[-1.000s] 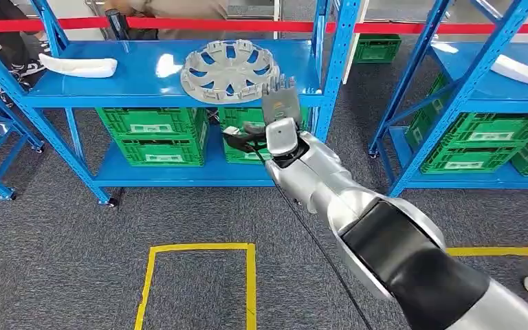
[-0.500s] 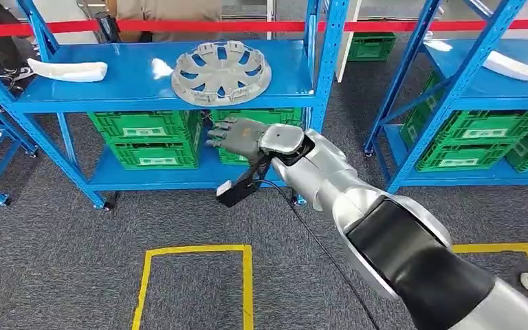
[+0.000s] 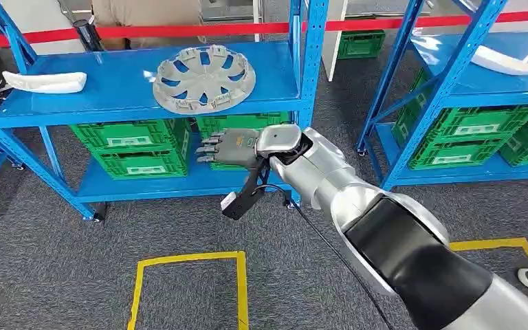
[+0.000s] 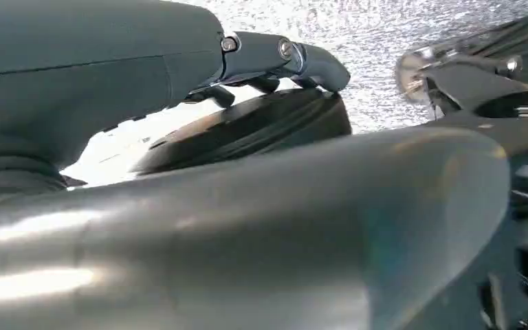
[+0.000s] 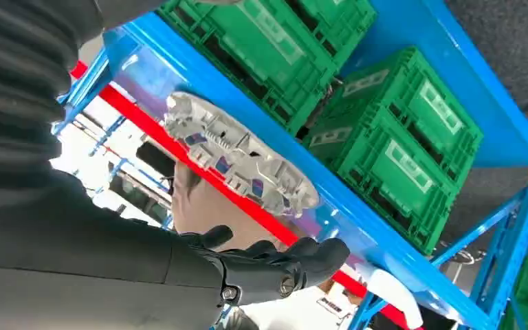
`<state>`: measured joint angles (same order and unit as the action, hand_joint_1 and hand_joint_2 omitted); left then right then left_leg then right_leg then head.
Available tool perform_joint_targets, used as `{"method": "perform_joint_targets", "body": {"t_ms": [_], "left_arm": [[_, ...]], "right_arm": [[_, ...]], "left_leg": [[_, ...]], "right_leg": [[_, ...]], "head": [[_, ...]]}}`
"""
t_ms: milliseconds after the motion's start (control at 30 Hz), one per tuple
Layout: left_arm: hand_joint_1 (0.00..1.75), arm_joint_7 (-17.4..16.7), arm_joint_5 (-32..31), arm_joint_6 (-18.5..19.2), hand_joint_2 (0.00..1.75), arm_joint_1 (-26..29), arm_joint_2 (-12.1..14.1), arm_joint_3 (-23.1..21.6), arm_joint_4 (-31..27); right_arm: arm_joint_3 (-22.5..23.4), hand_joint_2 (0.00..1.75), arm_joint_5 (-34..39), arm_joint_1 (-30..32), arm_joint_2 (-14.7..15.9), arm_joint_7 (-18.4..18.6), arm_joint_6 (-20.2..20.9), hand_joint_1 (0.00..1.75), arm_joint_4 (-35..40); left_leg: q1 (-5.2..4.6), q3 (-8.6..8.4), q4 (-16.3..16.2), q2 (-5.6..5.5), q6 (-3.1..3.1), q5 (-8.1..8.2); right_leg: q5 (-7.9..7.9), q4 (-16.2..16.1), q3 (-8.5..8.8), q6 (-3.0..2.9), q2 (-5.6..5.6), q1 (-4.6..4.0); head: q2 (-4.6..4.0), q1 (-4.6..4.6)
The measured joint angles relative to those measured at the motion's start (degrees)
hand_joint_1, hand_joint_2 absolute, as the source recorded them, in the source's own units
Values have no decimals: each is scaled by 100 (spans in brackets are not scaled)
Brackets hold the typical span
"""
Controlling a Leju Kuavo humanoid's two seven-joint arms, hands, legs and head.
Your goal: Take the parts from the cabinet and place them on the table.
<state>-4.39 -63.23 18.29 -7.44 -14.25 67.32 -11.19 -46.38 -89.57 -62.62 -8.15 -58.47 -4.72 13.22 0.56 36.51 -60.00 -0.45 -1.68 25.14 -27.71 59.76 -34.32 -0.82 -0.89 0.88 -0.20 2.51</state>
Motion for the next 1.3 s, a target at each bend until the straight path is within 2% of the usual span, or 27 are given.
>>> {"method": "perform_joint_targets", "body": {"t_ms": [67, 100, 133, 200, 333, 400, 433, 500, 933, 1033, 1100, 1133, 1167, 1200, 1267, 1300], "left_arm": [[0, -2, 0, 0, 0, -1, 0, 0, 0], [0, -2, 0, 0, 0, 6, -7, 0, 0], [0, -2, 0, 0, 0, 8, -4, 0, 0], [0, -4, 0, 0, 0, -1, -7, 0, 0], [0, -2, 2, 0, 0, -9, -13, 0, 0], [0, 2, 9, 0, 0, -8, -15, 0, 0], [0, 11, 18, 0, 0, -7, -15, 0, 0], [0, 15, 18, 0, 0, -1, -13, 0, 0], [0, 87, -50, 0, 0, 30, 55, 0, -2], [0, 90, -52, 0, 0, 34, 74, 0, -2], [0, 94, -55, 0, 0, 33, 79, 0, -4], [0, 96, -55, 0, 0, 35, 79, 0, -7], [0, 101, -55, 0, 0, 42, 79, 0, -7], [0, 125, -59, 0, 0, 44, 81, 0, -9], [0, 188, -70, 0, 0, 50, 87, 0, -11], [0, 225, -70, 0, 0, 62, 98, 0, -11]], "right_arm": [[-2, 175, 0, 6, -4, 2, 9, 0, 0], [-2, 175, 2, 11, -4, -11, 11, 0, 0], [-2, 175, 11, 9, -4, -15, 11, 0, 0], [-2, 175, 26, 5, -2, -15, 13, 0, 0], [0, 175, 92, -24, 0, -17, 87, 0, 0], [24, 175, 142, -43, 17, -15, 122, 0, 0], [48, 175, 160, -48, 22, -17, 131, 0, 0], [96, 175, 173, -58, 35, -15, 149, 0, 0], [308, 175, 214, -77, 166, -15, 302, 0, 0], [350, 175, 225, -80, 175, -15, 319, 0, 0], [372, 175, 236, -89, 175, -15, 321, 0, 0], [394, 175, 249, -100, 175, -15, 328, 0, 0], [407, 175, 256, -111, 217, -15, 332, 0, 0], [420, 175, 258, -133, 221, -15, 332, 0, 0], [435, 175, 256, -124, 262, -15, 332, 0, 0], [437, 175, 254, -102, 282, -17, 332, 0, -2]], "left_leg": [[-9, -51, 109, -3, 5, 5], [2, -50, 115, -11, -15, -11], [-4, -47, 118, -24, -11, -12], [-10, -47, 117, -45, 21, -3], [-15, -52, 115, -51, 80, 8], [-18, -52, 112, -50, 88, 7], [-21, -52, 111, -50, 110, 8], [-28, -51, 106, -50, 113, 9], [-59, -52, 90, -51, 136, 14], [-82, -50, 75, -51, 171, 34], [-98, -52, 82, -48, 215, 60], [-47, -112, 160, -34, 263, 22], [-38, -155, 208, -14, 289, 12], [-37, -171, 216, -5, 321, 12], [-50, -185, 212, 0, 340, 34], [-57, -186, 207, 2, 347, 47]], "right_leg": [[-8, -1, -17, 56, -25, -10], [-8, -2, -15, -26, -27, -25], [-5, -17, -6, -40, -15, -22], [1, -68, 30, -31, -3, -20], [23, -133, 72, 15, 5, -21], [29, -148, 79, 46, 5, -17], [31, -153, 81, 72, 5, -15], [30, -155, 85, 133, 5, -3], [47, -158, 86, 186, 4, 22], [42, -162, 92, 222, 2, 51], [30, -198, 106, 270, 0, 67], [4, -194, 108, 308, 6, 48], [-53, -41, 54, 294, 18, 60], [-237, 294, -113, 277, 31, 51], [-597, 1192, -591, 277, 35, 50], [-689, 1567, -822, 276, 35, 50]], "head": [[0, 4], [0, 4], [0, 2], [0, 2], [0, 4], [0, 4], [0, 4], [0, 2], [0, 2], [0, 2], [0, 0], [0, 4], [0, 4], [0, 18], [0, 13], [0, 13]]}}
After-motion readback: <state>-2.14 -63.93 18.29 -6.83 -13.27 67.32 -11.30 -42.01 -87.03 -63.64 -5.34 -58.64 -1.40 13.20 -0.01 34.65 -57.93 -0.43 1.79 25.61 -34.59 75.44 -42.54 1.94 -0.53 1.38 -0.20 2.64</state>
